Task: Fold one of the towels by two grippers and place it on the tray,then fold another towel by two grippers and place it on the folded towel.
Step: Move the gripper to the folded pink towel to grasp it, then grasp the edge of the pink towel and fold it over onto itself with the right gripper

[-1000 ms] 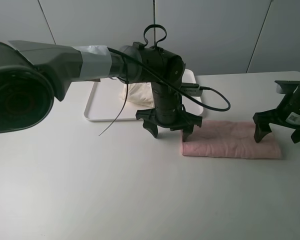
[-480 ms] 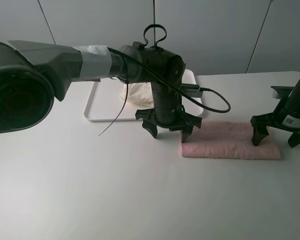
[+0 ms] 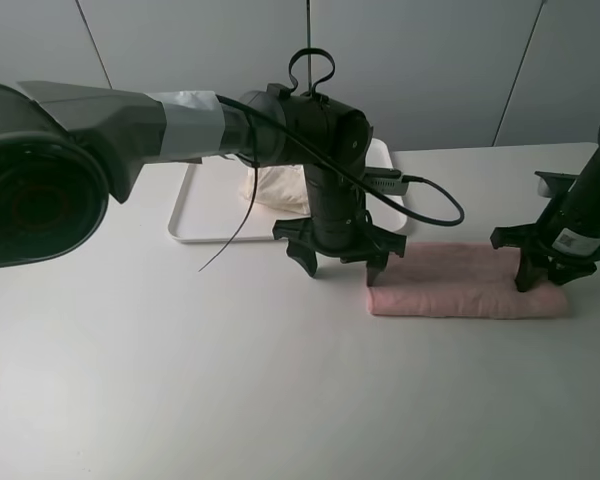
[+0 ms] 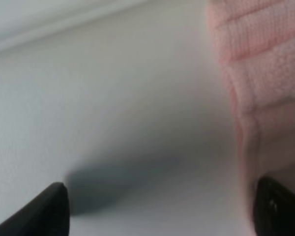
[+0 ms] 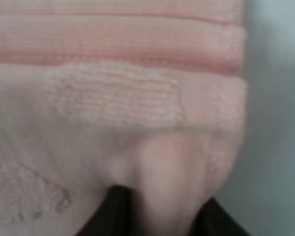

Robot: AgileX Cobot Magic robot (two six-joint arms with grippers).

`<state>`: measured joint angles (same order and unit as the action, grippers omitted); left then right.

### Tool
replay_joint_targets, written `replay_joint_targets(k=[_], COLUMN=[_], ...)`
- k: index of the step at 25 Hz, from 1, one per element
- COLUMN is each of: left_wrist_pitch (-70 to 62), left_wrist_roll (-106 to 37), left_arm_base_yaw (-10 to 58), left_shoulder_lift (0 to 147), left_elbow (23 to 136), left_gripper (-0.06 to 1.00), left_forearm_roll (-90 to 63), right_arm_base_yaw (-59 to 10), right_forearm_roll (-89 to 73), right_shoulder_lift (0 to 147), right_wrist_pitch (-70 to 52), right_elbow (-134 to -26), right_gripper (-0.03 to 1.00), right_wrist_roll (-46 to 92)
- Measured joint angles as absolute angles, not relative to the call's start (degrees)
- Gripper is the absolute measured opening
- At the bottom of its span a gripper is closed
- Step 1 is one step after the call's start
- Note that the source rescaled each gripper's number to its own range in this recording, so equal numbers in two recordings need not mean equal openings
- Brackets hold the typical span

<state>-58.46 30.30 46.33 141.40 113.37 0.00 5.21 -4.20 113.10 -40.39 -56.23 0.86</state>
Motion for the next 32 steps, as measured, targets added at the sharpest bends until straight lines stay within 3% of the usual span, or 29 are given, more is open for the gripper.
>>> replay_joint_targets(k=[5,32], left_wrist_pitch=[-59.4,-59.5], left_wrist_roll=[30.1,25.2], left_arm_base_yaw=[46.3,46.3], left_shoulder_lift=[141.9,139.8], left_elbow=[113.4,113.4], left_gripper=[0.96,0.96], left_forearm_roll=[0.9,-0.6], right_arm_base_yaw=[5.2,5.8], right_forearm_roll=[-3.8,-7.0], right_shoulder_lift=[113.1,113.1], right_wrist_pitch=[-40.5,-40.7], right_elbow=[-56.4,-56.4], right_gripper=[0.06,0.06], right_wrist_roll=[1.1,8.3])
